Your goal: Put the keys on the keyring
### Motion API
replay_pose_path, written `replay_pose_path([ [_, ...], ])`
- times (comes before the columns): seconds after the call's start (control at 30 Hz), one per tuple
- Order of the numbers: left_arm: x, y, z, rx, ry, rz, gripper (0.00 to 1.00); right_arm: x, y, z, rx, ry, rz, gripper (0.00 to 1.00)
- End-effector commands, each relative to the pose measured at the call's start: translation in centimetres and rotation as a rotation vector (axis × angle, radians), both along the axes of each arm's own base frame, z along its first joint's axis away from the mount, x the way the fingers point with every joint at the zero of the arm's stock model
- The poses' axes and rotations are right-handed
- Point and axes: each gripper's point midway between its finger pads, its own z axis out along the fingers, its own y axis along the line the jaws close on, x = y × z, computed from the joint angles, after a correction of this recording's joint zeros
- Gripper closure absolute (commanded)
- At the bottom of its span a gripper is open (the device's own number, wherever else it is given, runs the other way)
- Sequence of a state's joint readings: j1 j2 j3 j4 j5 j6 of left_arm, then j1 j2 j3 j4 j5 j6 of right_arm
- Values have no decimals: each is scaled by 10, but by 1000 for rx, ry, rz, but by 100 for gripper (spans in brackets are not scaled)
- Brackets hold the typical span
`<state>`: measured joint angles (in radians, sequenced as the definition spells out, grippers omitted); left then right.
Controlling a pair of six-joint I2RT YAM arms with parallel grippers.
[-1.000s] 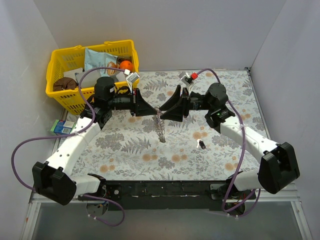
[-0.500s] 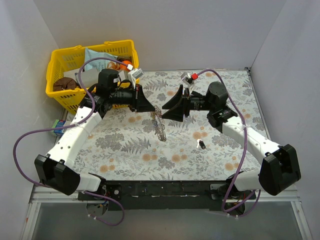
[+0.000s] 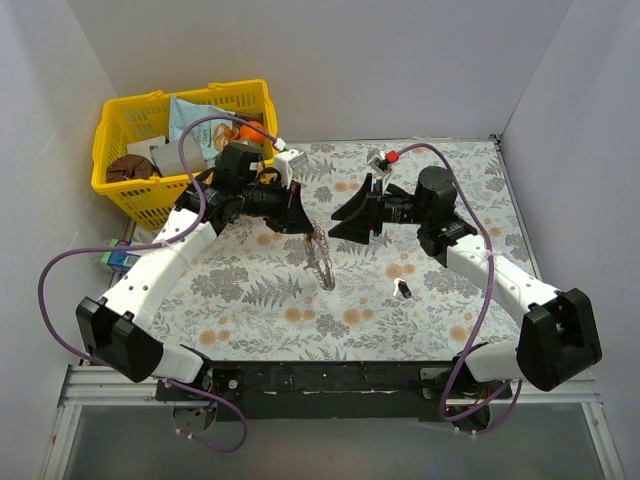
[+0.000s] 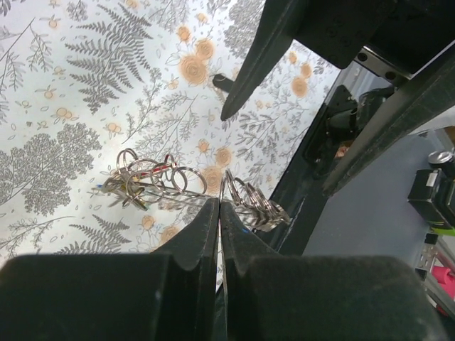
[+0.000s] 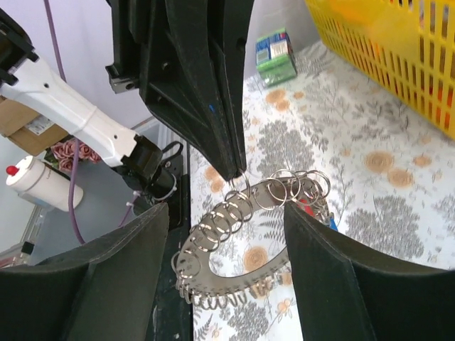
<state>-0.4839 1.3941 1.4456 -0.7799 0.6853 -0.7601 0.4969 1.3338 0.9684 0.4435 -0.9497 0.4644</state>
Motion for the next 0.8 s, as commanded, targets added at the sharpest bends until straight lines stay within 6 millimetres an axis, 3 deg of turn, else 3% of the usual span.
replay_pose_path([
  [0.0, 0, -2, -27, 69, 15, 2, 100, -1, -7, -13, -23, -8, -26, 27],
  [0.3, -5, -23, -93, 176, 159, -45, 100, -2, -24, -52, -116, 38, -95, 27],
  [0.4, 0, -27, -107, 226, 150, -23, 100, -1, -33, -62, -153, 50, -137, 27],
  [0.57, 11, -28, -111, 285, 81, 6, 100, 3, -44, -78, -209, 47, -196, 27],
  [0.77, 13, -32, -113, 351, -11, -19, 100, 0, -43, -91, -210, 51, -152, 41],
])
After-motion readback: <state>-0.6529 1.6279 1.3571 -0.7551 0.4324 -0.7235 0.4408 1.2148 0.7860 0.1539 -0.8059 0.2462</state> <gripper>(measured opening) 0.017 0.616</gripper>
